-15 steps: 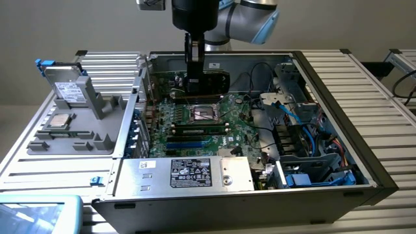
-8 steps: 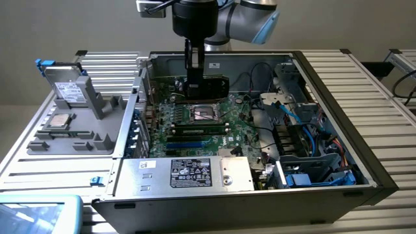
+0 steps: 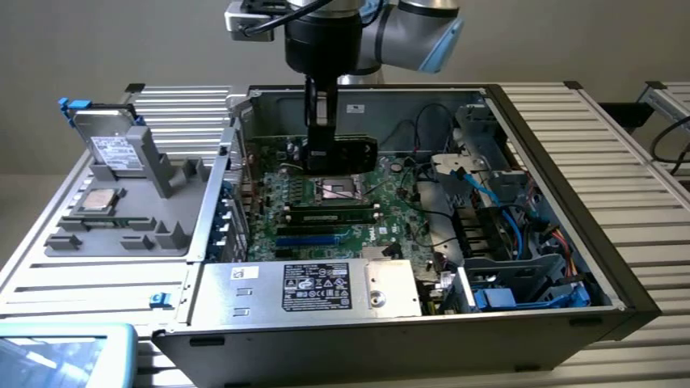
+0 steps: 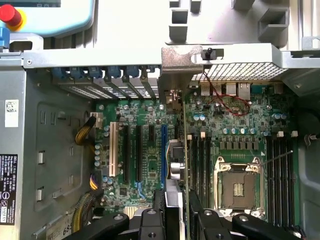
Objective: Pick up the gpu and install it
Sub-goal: 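Insert the gpu into the slot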
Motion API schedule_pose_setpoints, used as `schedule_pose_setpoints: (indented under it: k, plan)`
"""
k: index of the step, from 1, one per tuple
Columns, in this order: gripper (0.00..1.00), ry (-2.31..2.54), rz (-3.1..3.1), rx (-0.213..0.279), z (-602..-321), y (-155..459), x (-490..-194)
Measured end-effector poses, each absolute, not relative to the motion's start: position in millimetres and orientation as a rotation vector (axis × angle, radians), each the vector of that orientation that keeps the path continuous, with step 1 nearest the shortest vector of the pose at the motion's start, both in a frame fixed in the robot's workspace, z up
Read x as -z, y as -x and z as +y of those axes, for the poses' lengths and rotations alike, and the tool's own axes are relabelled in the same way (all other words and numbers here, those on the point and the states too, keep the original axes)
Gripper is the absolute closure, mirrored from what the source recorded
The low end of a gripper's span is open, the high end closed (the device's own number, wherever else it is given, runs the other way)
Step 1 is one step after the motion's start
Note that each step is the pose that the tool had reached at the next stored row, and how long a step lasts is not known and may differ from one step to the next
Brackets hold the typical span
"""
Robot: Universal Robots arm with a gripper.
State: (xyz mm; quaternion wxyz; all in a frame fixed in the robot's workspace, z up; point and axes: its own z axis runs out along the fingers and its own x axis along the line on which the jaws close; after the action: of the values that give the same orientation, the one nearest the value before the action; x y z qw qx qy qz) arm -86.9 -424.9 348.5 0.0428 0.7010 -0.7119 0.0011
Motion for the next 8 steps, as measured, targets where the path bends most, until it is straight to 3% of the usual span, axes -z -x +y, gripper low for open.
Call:
schedule_pose_setpoints:
  k: [8]
  plan:
    - [0.70,-2.147,-2.180,0.003,-433.1,88.6,-334.3]
